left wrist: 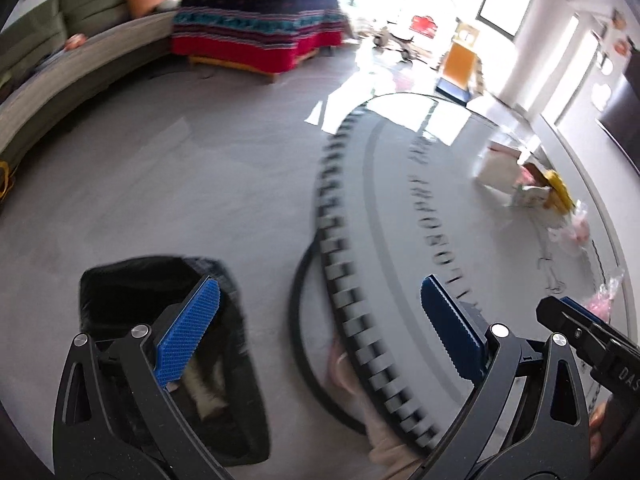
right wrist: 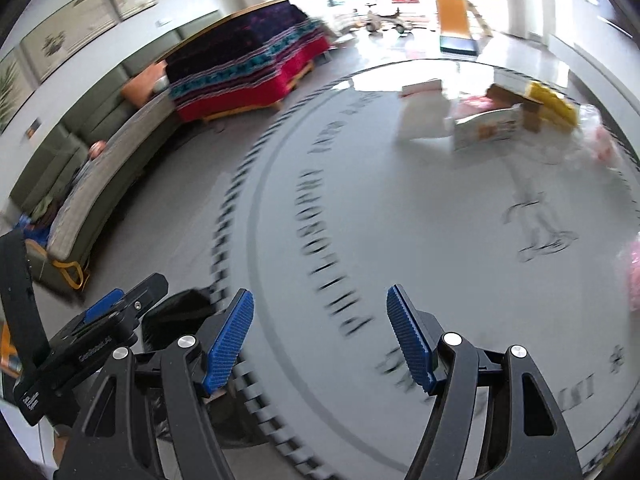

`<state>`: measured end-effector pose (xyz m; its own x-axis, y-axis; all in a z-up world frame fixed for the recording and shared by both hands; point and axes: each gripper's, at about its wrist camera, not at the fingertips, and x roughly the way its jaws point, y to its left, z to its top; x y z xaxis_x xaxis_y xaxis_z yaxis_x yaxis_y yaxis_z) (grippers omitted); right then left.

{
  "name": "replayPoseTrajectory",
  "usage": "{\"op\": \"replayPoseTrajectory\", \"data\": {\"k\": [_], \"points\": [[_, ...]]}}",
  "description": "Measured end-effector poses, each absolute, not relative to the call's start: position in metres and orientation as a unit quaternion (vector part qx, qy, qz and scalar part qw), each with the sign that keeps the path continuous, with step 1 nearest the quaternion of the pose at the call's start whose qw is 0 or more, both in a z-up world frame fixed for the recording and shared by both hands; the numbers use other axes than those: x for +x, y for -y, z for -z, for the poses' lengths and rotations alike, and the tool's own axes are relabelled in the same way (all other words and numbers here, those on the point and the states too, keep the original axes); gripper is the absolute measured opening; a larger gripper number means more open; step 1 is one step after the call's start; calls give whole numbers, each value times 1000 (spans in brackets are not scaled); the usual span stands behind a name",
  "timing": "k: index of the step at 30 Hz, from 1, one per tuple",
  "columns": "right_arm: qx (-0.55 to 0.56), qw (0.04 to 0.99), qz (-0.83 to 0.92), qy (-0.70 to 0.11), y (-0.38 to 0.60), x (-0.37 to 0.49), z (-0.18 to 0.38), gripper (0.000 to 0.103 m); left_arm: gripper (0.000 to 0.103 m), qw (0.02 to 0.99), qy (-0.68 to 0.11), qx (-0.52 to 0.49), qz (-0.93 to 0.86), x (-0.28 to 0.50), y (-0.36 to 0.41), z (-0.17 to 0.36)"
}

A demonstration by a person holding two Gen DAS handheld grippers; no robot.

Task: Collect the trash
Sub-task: 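Move both tools back toward the table, then grasp the white towel with the left gripper while the right grasps the chocolate snack packet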

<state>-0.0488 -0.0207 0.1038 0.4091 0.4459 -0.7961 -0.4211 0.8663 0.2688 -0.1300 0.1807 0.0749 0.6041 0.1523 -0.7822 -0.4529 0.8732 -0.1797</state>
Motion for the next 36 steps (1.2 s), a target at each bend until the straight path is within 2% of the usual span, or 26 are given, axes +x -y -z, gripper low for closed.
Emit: {"op": "replayPoseTrajectory", "data": {"k": [12,22,29,36], "points": [[47,850,-190,-489,84,48,-96,70,98,885,-436,-131,-100,-16,-106,-68],[109,841,-122,-515,114,156,-73,70,98,888,-442,-105,-76,69,-79,-58],[138,825,-101,-539,105,210,-50,70,98,887,-445,-96,-73,102,-72,-55],[96,821,-87,-556,86,235,-39,68,98,883,-453,-97,-73,115,-71,-47]]}}
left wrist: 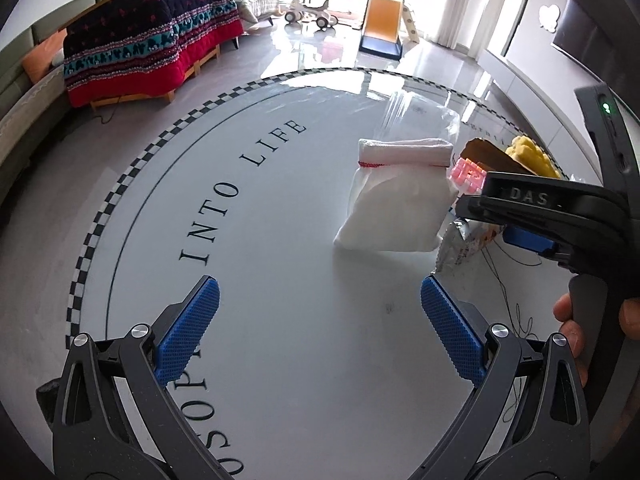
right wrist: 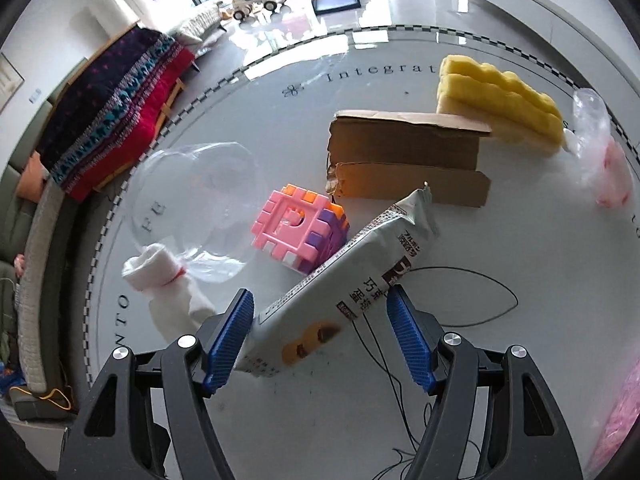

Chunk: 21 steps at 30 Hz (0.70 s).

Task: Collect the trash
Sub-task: 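Grasp the white towel with the left gripper while the right grasps the chocolate snack packet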

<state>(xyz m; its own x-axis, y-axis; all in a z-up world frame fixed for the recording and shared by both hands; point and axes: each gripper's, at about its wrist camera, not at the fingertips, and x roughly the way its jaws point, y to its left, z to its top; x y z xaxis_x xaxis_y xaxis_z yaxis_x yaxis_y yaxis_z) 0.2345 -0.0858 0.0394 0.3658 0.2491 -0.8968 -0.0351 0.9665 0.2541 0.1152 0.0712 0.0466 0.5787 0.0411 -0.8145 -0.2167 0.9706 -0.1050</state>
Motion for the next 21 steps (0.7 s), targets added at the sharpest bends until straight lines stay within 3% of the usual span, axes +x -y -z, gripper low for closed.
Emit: {"op": "replayPoseTrajectory", "data": {"k": [1,2,5,21], "points": [[91,820,-88,-559,85,236,-39,64,98,883,-454,-99,-72,117,-70,-46],[84,819,-93,-560,85,235,-39,48,98,882,-455,-100,-71,119,-69,-45],[83,821,-96,-556,93,229,-42,34,98,881,-456,-101,-69,128,-65,-44],[82,836,-101,-533,149,205,-45,32,98,873,-474,-66,-92,189,-28,-18]]}}
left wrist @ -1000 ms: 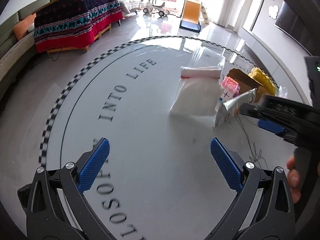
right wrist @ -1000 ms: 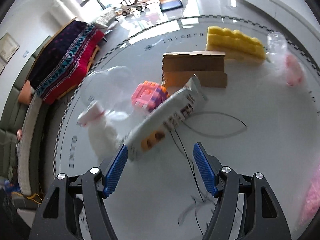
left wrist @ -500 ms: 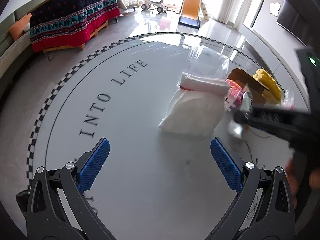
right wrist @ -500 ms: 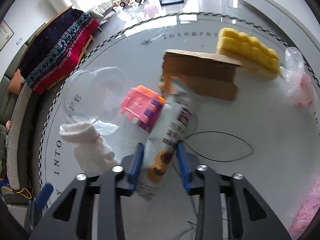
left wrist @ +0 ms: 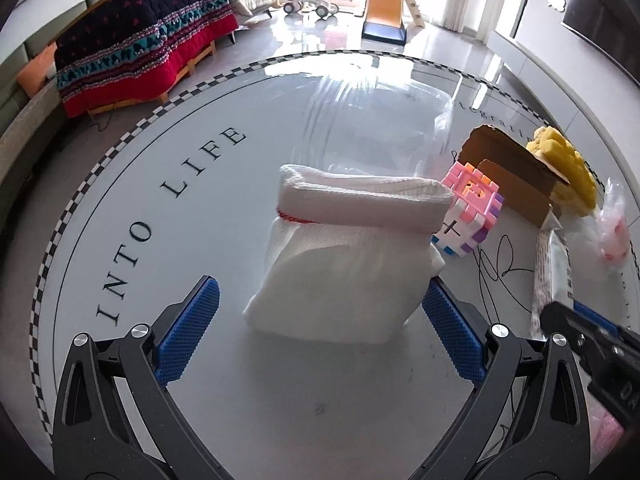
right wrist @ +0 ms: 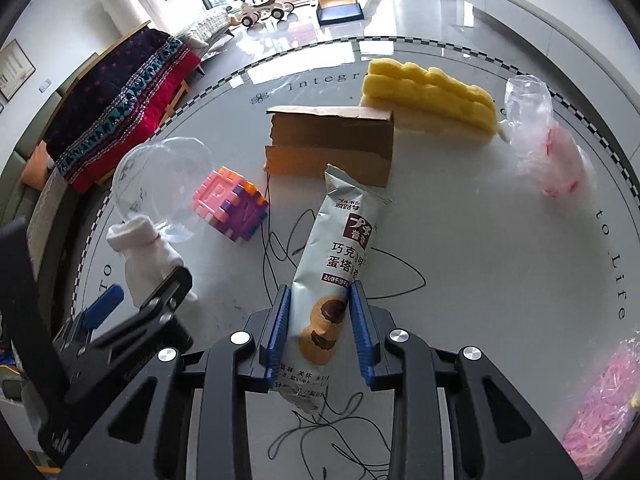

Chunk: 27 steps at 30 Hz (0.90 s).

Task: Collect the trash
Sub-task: 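Grasp the white towel with the left gripper while the right grasps the chocolate snack packet, then carry the towel and packet to the black bin and open both grippers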

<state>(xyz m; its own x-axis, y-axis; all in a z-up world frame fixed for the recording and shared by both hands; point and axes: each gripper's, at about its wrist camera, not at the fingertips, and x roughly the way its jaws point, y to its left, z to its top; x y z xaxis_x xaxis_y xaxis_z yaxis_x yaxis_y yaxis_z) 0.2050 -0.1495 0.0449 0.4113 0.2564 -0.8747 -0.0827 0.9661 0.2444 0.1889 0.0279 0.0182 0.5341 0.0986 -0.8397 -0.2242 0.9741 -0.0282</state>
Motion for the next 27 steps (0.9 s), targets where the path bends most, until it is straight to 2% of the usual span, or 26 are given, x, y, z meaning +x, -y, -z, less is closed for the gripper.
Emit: {"op": "replayPoseTrajectory", "data": {"k": [2,3,4,6,10,27], "points": [[81,837,-102,-532,151,204,-45,32,95,872,-476,-67,-92,189,-27,-14],[82,837,-102,-531,152,203,-45,32,72,875,-471,-73,-86,188,-28,-14],[82,837,-101,-531,153,202,-45,32,63,877,-466,-83,-77,185,-30,-13],[79,839,-100,-529,152,199,-46,32,36,878,-464,-82,-82,184,-32,-15],[80,840,-99,-527,154,191,-50,32,30,878,-463,-91,-78,172,-35,-19],[76,848,-119,-511,142,106,-88,32,30,892,-443,-75,-60,55,-43,-61]]}}
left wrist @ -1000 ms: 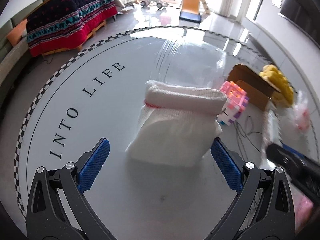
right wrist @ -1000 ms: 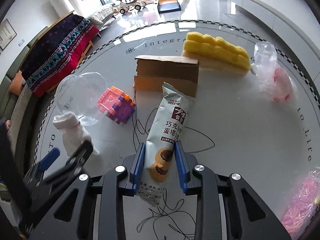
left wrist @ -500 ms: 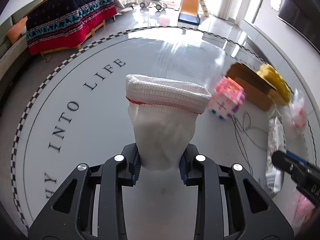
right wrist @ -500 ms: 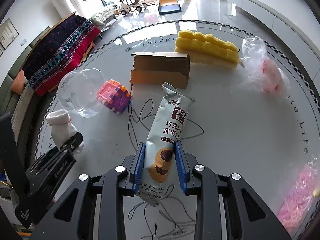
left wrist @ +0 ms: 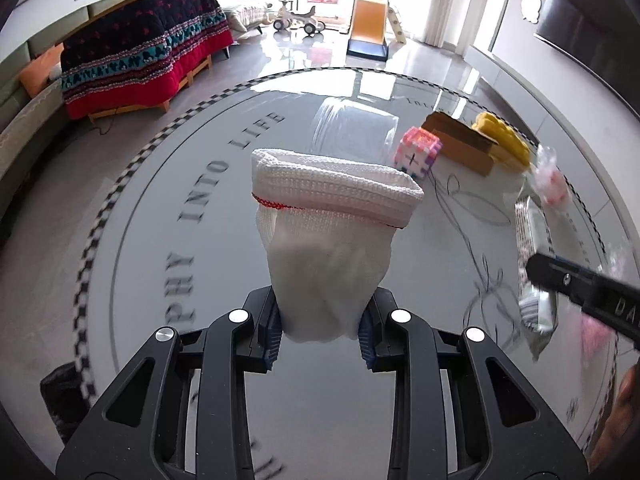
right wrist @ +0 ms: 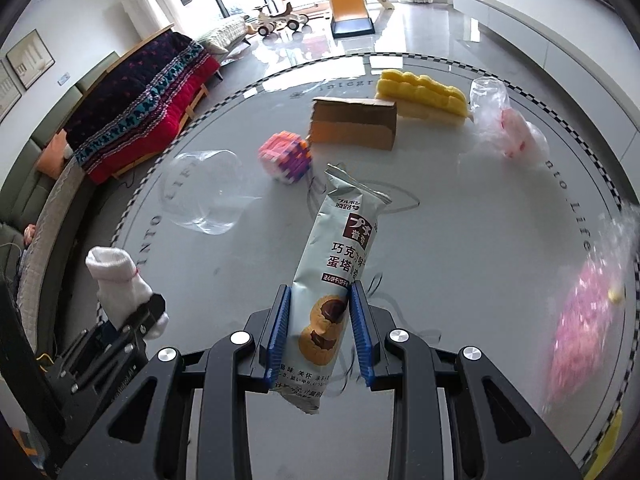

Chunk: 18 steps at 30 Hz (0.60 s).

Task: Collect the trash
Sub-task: 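Carry the towel and packet to the black bin and open both grippers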

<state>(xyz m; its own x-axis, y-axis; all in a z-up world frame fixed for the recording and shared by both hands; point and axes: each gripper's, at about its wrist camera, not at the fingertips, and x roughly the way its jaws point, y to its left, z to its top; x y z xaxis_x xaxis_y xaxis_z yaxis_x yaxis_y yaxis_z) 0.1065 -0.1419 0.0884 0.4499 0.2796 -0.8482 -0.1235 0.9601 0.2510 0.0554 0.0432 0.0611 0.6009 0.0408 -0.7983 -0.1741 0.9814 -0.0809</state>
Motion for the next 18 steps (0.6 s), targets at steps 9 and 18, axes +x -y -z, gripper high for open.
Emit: {"op": "replayPoseTrajectory", "data": {"k": [9,18], "points": [[61,847,-143,-509,119,44,-98,32,30,889,-443,-101,-64,-15,-72,-60],[41,845,-171,-505,90,-13,-103,32,30,890,-432,-123,-81,-89,-104,-56]]}}
